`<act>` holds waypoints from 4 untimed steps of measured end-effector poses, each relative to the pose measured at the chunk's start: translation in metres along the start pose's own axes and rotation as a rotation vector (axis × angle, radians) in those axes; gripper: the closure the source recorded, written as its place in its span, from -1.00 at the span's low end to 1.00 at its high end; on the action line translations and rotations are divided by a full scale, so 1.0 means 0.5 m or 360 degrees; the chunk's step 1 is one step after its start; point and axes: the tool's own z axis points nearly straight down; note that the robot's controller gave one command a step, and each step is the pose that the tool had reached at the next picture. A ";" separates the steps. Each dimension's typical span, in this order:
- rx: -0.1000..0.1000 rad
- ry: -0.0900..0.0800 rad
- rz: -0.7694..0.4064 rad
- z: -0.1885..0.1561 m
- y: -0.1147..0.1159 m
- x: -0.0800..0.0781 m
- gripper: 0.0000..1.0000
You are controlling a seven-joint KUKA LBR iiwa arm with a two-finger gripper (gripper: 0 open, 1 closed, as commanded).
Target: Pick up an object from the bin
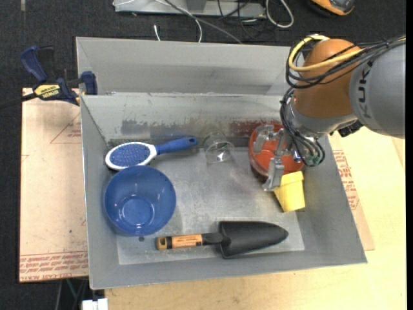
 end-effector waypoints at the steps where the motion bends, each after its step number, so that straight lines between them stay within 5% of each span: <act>1: 0.0000 0.0000 0.0000 0.000 0.000 0.000 -1.00; 2: 0.0001 0.0002 -0.0175 0.106 -0.152 0.103 -1.00; 3: -0.0003 -0.0007 -0.0118 -0.137 -0.085 0.046 -1.00; 4: -0.0008 0.0017 -0.0133 0.029 -0.112 0.102 -1.00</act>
Offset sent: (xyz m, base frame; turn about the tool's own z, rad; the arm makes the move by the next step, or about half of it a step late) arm -0.0499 -0.0736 -0.0523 -0.1171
